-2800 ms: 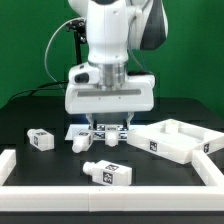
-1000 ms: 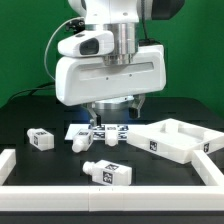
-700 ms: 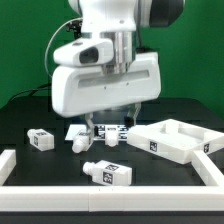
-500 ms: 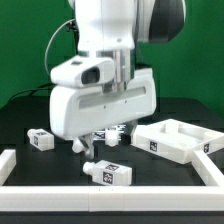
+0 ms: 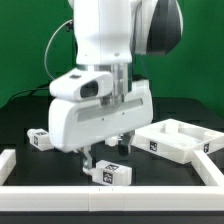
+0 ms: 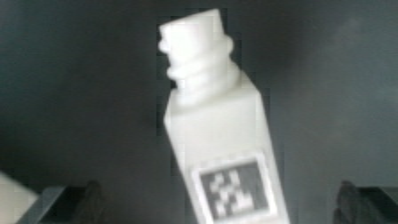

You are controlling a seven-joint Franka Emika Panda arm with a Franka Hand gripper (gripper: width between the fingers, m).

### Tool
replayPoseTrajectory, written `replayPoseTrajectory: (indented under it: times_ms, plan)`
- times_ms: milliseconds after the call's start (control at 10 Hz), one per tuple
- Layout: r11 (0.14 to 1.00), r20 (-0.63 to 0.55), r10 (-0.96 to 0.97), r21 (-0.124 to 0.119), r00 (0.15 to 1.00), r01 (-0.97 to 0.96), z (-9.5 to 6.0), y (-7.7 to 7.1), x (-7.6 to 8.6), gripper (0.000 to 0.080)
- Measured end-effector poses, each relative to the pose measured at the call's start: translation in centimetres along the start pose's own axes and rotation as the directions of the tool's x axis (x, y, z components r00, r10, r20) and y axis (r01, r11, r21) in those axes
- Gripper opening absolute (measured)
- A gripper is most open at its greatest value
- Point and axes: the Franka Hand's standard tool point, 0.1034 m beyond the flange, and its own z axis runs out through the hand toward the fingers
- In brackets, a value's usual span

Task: Assemble one leg

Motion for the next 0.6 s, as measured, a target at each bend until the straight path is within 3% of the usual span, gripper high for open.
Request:
replayPoseTrajectory:
  times_ms: [100,300,400,500,600]
  plan:
    - [1.0,-0.003,-0.004,-0.005,1.0,0.004,1.15,-0.09,-0.04,0.0648]
    - [1.0,-0.011,-0.007,-0.018,1.0,0.007,1.6,0.23,-0.19,0.0648]
    - [1.0,-0.01,-0.007,-0.018,1.0,0.007,1.64,0.21,-0.22,0.0523]
    - [1.0,-0.01,-0.007,-0.017,1.0,0.007,1.65,0.2,-0.24,0.0523]
    - [1.0,-0.01,-0.007,-0.017,1.0,0.007,1.67,0.19,-0.25,0.034]
